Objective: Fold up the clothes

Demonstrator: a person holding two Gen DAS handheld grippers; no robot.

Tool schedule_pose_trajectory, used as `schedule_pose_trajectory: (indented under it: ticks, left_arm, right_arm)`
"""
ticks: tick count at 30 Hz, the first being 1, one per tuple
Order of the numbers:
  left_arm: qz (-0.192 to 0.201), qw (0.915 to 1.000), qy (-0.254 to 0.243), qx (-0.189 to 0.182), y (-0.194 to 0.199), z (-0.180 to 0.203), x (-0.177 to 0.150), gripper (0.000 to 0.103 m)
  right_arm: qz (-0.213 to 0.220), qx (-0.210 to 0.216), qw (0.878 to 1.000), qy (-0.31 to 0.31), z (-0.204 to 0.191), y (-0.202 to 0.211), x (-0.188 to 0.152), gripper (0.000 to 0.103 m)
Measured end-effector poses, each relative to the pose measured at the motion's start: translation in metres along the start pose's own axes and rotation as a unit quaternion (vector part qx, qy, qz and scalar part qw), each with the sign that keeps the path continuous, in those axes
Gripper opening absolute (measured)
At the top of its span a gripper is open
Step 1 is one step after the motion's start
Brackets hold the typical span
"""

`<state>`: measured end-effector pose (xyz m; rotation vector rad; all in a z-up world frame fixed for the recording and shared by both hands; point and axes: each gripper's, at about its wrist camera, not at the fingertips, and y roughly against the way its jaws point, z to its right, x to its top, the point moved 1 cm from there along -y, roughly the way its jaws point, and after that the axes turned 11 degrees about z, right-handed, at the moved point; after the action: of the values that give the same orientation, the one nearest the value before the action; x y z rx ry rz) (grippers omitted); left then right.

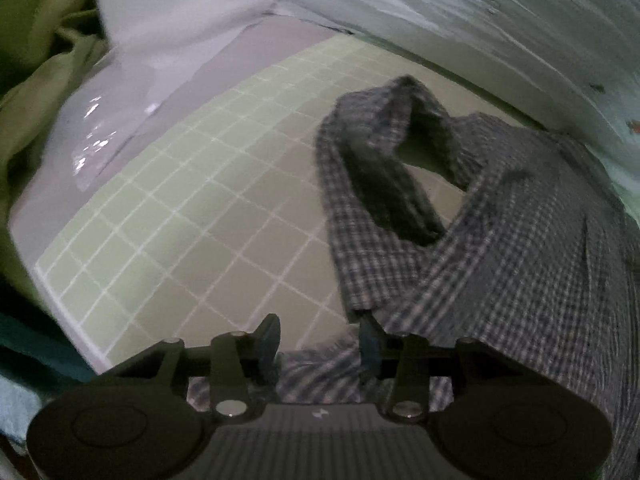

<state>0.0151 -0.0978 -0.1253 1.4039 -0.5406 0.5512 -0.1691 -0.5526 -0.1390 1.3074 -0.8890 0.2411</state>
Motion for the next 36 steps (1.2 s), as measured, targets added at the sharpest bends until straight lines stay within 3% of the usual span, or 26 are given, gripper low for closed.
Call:
schedule_pose_trajectory:
  ticks: [1, 3, 7, 9, 11, 12, 13, 15, 16, 17, 22, 25, 27, 29, 30, 36]
  left_arm:
    - [-0.001, 0.9999, -0.009, -0.003, -0.001, 0.004, 0.0, 0.046]
    - [-0.002, 0.9997, -0.021, -0.009, -0.003, 0.009, -0.001, 0.046]
    - [-0.003, 0.9998, -0.018, -0.005, -0.003, 0.008, -0.003, 0.053]
    - [-0.008, 0.9998, -0.019, -0.006, -0.005, 0.007, -0.006, 0.053]
    - [-0.015, 0.9996, -0.02, -0.01, -0.007, 0.007, -0.007, 0.054]
    - [-0.018, 0.9995, -0.021, -0.012, -0.008, 0.007, -0.007, 0.054]
    - [-0.014, 0.9996, -0.022, -0.012, -0.007, 0.006, -0.007, 0.058]
    - [-0.012, 0.9995, -0.021, -0.018, -0.006, 0.006, -0.008, 0.065]
    - [-0.013, 0.9995, -0.02, -0.023, -0.006, 0.007, -0.008, 0.065]
    - [-0.014, 0.9993, -0.018, -0.028, -0.007, 0.007, -0.008, 0.065]
    - [-0.037, 0.9966, -0.051, -0.053, -0.015, 0.02, -0.012, 0.07]
    - [-0.049, 0.995, -0.064, -0.058, -0.02, 0.026, -0.018, 0.07]
    - [-0.05, 0.9946, -0.073, -0.055, -0.022, 0.028, -0.022, 0.07]
    - [-0.05, 0.9943, -0.076, -0.054, -0.023, 0.03, -0.024, 0.07]
    - [-0.05, 0.9942, -0.078, -0.054, -0.023, 0.03, -0.024, 0.07]
    - [-0.037, 0.9947, -0.079, -0.055, -0.021, 0.032, -0.017, 0.07]
  right_arm:
    - [0.002, 0.002, 1.0, 0.008, -0.001, 0.002, 0.002, 0.0]
    - [0.032, 0.026, 0.999, 0.013, 0.0, 0.02, 0.009, 0.0]
    - [0.112, 0.064, 0.987, -0.097, 0.03, 0.082, 0.029, 0.0]
    - [0.113, 0.024, 0.99, -0.086, 0.042, 0.085, 0.024, 0.0]
    - [0.071, -0.044, 0.996, -0.029, 0.046, 0.063, 0.01, 0.0]
    - [0.06, -0.047, 0.996, -0.04, 0.049, 0.061, 0.007, 0.0]
    - [0.051, -0.046, 0.996, -0.055, 0.052, 0.06, 0.003, 0.005]
    - [0.059, -0.037, 0.993, -0.091, 0.054, 0.066, 0.001, 0.037]
    - [0.062, -0.034, 0.992, -0.106, 0.054, 0.068, 0.0, 0.063]
    - [0.062, -0.033, 0.992, -0.109, 0.054, 0.066, -0.002, 0.066]
    - [0.017, 0.0, 0.994, -0.11, 0.043, 0.04, -0.004, 0.062]
    - [0.002, -0.004, 0.996, -0.09, 0.033, 0.029, -0.004, 0.063]
    - [-0.002, 0.001, 0.997, -0.08, 0.028, 0.025, -0.005, 0.062]
    - [-0.002, 0.008, 0.997, -0.078, 0.025, 0.022, -0.004, 0.046]
    - [0.0, 0.009, 0.997, -0.078, 0.025, 0.022, -0.002, 0.043]
    - [0.013, 0.013, 0.997, -0.079, 0.026, 0.02, 0.01, 0.046]
